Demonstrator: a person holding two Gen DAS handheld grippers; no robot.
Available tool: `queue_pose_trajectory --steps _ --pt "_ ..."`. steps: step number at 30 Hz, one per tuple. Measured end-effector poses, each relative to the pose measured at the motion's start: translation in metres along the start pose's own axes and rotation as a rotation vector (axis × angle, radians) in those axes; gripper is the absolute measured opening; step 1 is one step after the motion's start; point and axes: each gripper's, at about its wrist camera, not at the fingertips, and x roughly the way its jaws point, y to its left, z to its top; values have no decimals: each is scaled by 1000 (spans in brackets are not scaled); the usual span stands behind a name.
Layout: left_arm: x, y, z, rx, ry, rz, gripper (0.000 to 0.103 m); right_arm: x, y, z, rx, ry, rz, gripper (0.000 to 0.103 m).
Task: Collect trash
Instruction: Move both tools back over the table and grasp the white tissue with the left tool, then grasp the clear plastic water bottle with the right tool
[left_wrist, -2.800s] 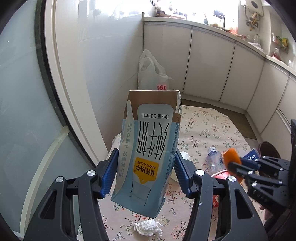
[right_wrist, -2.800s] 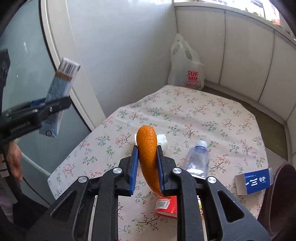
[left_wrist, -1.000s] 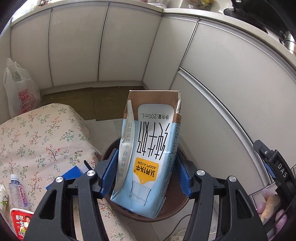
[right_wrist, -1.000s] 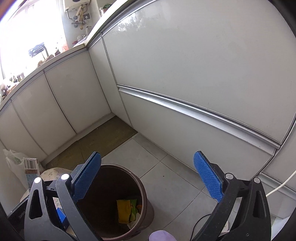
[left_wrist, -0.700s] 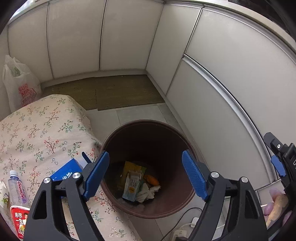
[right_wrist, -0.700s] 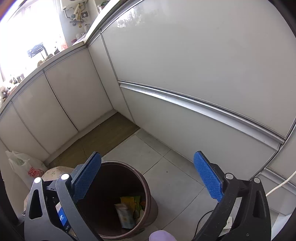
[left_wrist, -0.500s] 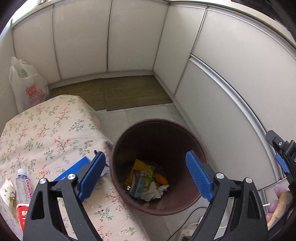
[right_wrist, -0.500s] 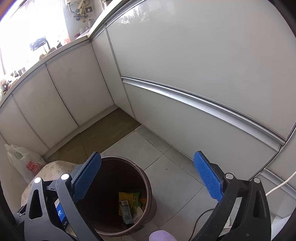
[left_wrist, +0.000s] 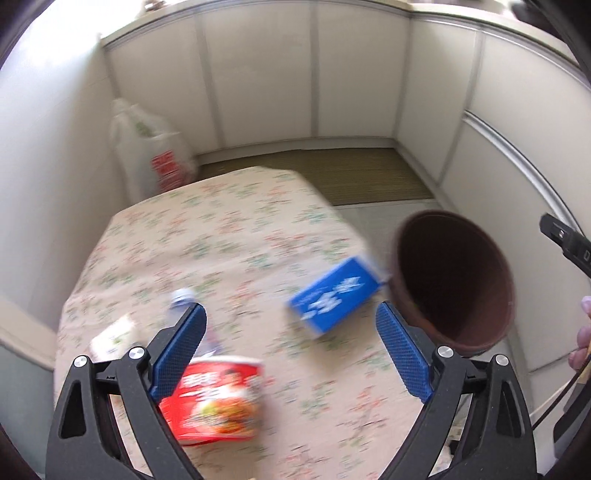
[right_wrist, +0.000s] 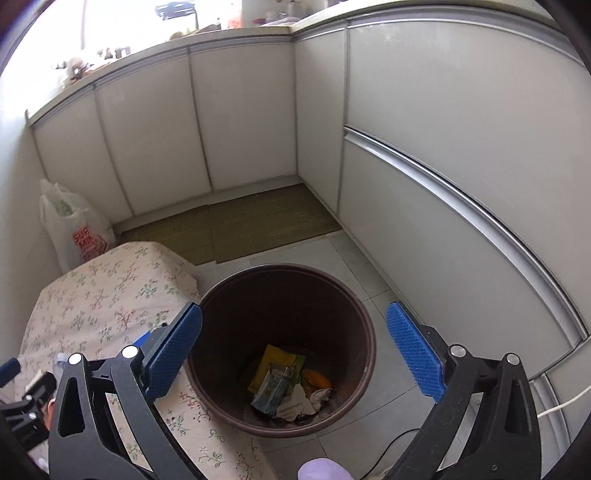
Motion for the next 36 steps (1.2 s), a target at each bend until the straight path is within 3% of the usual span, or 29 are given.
queue_pose_trajectory --steps 7,13,18,26,33,36 --pt "-17 134 -47 -277 113 117 90 -4 62 -9 -141 20 82 96" --pt "-9 205 -104 -390 226 239 90 -10 112 -24 -268 30 129 96" --pt "-4 236 -147 -470 296 261 90 -10 150 -38 -375 40 149 96" --pt "23 275 -201 -632 417 209 90 -13 198 -63 -483 58 184 96" --pt "38 282 -216 -699 445 125 70 -11 229 -79 -545 65 197 96" --pt "39 281 -216 -680 434 132 59 -8 241 -84 -567 79 209 96"
